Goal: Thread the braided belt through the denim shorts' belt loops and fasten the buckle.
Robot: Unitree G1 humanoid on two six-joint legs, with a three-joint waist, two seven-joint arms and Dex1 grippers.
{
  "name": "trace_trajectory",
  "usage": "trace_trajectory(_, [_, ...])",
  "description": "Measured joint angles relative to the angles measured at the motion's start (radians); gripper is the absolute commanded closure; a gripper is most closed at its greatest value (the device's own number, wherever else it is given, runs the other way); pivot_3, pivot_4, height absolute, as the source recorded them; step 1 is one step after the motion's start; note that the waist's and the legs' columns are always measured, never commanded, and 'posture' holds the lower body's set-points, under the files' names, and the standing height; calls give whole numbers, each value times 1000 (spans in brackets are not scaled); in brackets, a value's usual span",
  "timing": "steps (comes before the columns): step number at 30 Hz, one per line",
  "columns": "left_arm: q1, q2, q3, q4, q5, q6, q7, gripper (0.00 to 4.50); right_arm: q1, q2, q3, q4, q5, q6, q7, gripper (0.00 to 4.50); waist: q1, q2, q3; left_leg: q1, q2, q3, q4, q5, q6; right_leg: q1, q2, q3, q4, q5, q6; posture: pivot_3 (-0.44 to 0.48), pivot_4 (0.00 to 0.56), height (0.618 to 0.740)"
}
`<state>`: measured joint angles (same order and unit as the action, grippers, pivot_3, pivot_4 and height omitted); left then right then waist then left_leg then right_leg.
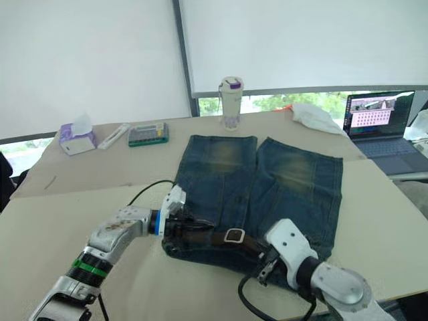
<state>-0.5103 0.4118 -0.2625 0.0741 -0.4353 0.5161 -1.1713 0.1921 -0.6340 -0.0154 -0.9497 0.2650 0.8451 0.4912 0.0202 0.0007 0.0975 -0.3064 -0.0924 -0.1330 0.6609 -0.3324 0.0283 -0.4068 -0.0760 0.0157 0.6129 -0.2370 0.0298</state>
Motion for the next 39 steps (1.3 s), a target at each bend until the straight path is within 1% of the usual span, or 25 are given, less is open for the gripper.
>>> trace_trajectory(4, [-62,-53,-38,-10,9,17,3,4500,-76,-43,84,76,-39,6,-3,4451,-5,-1,1,1,0,0,0,0,0,0,-1,1,0,0,0,0,150,740])
trace_trajectory(8, [-103,-106,-74,68,51,4,15,4500,-207,-15,194,211,-49,-14,27,4451,-11,-2,3,0,2,0,-1,2,-3,-2,0,1,1,1,-1,0,150,740])
trace_trajectory(11, [-108,-97,-71,103,75,-20,15,4500,-252,-31,267,276,-74,-56,66,4451,-10,-1,2,-2,2,1,0,2,-3,-6,0,2,2,1,-2,0,150,740])
trace_trajectory(14, [-109,-96,-69,118,82,-31,15,4500,-297,-30,305,318,-87,-79,90,4451,-9,-1,2,-2,2,1,0,2,-3,-6,0,2,1,2,-3,0,150,740])
trace_trajectory(20, [-108,-89,-68,119,100,-40,24,4500,-356,-28,355,390,-119,-150,141,4451,-15,1,1,-2,3,1,-1,2,-4,-6,0,2,2,2,-3,0,150,740])
trace_trajectory(23, [-97,-87,-68,113,101,-40,23,4500,-367,-22,360,405,-125,-166,158,4451,-18,2,0,-2,3,1,-1,2,-4,-7,0,2,3,2,-3,0,150,740])
trace_trajectory(25, [-87,-81,-68,113,101,-40,21,4500,-363,-8,352,410,-124,-168,158,4451,-20,2,0,-2,3,1,-1,2,-4,-7,0,2,3,2,-3,0,150,740])
trace_trajectory(28, [-68,-65,-69,100,101,-46,3,4500,-312,7,293,375,-100,-135,134,4451,-16,3,-1,-7,2,1,0,2,-4,-13,0,3,6,2,-3,0,150,740])
trace_trajectory(29, [-66,-60,-71,96,103,-51,-2,4500,-283,5,259,345,-90,-109,124,4451,-9,3,-1,-10,1,1,1,2,-4,-15,-1,4,7,2,-3,0,150,740])
trace_trajectory(31, [-63,-48,-73,92,116,-55,-6,4500,-234,-4,200,294,-77,-64,105,4451,-2,3,-1,-10,1,1,2,3,-4,-15,-1,3,7,2,-3,0,150,740])
trace_trajectory(34, [-64,-54,-89,91,132,-58,-6,4500,-123,-9,108,181,-53,-8,79,4451,7,3,-1,-11,1,0,2,3,-4,-15,-1,4,7,2,-3,0,150,740])
trace_trajectory(39, [-93,-80,-129,92,160,-60,-18,4500,-7,-7,52,54,-26,20,52,4451,3,1,1,-10,1,1,2,3,-4,-15,-1,3,8,2,-3,0,150,740])
